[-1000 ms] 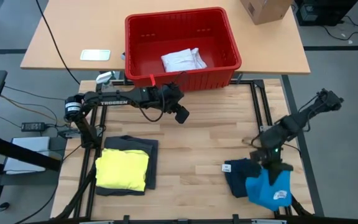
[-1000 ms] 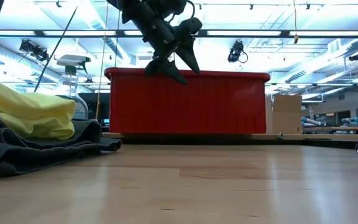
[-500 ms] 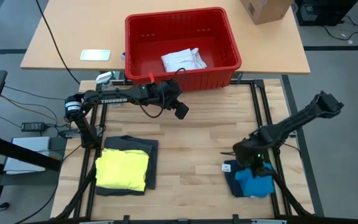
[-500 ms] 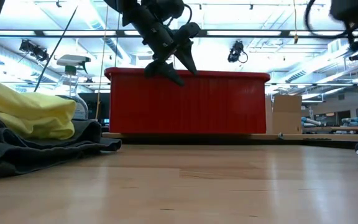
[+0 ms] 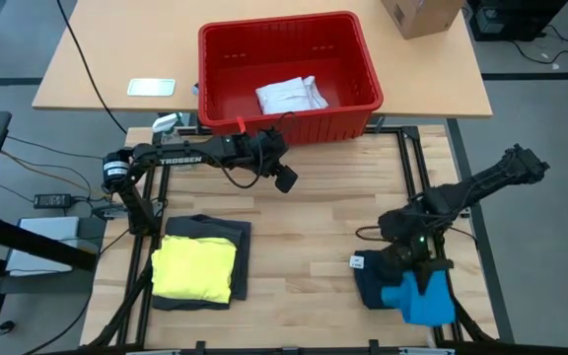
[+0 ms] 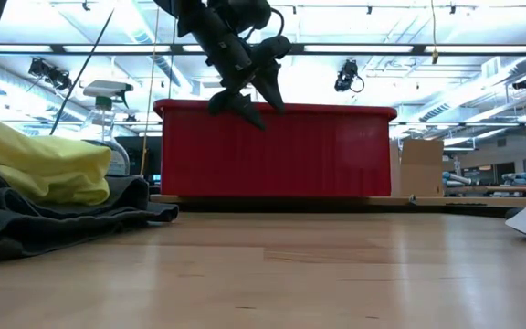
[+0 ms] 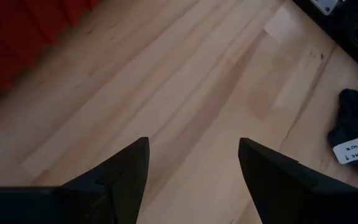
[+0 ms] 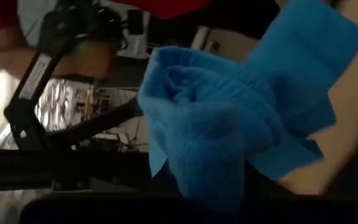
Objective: Fold Laundry from Bin
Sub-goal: Stack the light blue short on top of the dark blue short, then fold the white shirt
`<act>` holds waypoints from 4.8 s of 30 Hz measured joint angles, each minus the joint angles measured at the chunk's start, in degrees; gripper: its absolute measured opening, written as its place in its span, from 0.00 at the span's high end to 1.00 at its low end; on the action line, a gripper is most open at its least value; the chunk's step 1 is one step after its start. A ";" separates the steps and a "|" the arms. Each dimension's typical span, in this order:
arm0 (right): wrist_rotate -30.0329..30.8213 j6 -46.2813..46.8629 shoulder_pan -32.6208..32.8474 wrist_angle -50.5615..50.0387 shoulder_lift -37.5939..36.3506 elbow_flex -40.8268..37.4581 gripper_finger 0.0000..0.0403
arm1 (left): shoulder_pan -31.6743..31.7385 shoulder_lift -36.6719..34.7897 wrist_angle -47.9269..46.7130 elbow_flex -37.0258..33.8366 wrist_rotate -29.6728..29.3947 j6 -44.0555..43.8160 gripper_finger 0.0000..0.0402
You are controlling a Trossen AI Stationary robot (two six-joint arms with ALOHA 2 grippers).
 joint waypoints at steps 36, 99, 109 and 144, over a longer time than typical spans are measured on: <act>24.94 1.30 -12.75 5.93 7.03 -17.49 0.89 | -1.90 0.00 -1.35 0.04 2.12 -0.77 0.37; 61.53 -13.26 -25.97 5.17 9.02 13.74 0.58 | 18.73 -7.90 2.95 0.35 -4.47 10.30 0.39; 67.06 -20.22 -44.63 16.22 15.07 22.48 0.58 | 15.13 -5.22 -6.95 0.51 3.47 16.58 0.51; 54.09 -21.28 -74.70 -11.64 86.86 91.75 0.05 | 25.13 -5.09 3.54 0.43 7.88 29.27 0.52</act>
